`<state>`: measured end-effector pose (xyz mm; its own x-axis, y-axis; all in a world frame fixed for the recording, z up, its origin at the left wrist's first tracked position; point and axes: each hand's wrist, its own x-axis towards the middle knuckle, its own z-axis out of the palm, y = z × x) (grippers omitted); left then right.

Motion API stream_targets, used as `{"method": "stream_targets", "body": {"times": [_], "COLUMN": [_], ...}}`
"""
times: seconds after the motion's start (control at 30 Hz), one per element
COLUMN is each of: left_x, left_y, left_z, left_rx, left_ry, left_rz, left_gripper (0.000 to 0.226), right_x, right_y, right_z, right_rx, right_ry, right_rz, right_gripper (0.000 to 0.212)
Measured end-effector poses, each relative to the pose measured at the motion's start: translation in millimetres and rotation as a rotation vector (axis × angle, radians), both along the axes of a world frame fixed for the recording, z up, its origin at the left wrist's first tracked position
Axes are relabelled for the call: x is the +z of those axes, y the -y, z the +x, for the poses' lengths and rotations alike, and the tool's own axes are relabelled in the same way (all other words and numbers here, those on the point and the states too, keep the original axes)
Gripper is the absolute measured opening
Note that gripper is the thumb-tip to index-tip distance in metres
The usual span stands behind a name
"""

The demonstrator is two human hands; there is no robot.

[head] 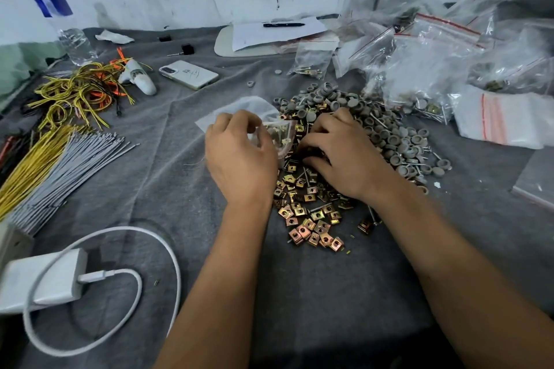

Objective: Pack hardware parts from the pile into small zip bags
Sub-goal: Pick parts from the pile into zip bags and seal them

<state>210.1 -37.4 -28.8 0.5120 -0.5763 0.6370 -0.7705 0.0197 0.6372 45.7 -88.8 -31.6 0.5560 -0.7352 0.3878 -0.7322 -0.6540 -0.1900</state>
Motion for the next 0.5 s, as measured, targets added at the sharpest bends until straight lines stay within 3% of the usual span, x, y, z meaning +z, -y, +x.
{"method": "stream_targets", "body": {"times": [0.13, 0.23, 0.5], "left_x": [-2, -2, 6], "left_y": [3, 4, 3], "left_z": [-3, -2, 14], "left_rx": [-0.028, -0.031, 0.080], "left_ry": [-0.029, -0.126, -0.540], "left_rz": [0.087, 0.078, -0.141], "left_gripper": [0.011, 0.013, 0.007], "right_x": [3, 2, -1], "right_y": [-4, -6, -8], "right_z": [4, 11, 13], "right_rx": [0.015, 0.025, 0.017], "right_ry": [0.034, -0.056, -0.047], "right_rz": [-0.025, -0.028, 0.019], "right_gripper": [0.029, 0.037, 0.038]}}
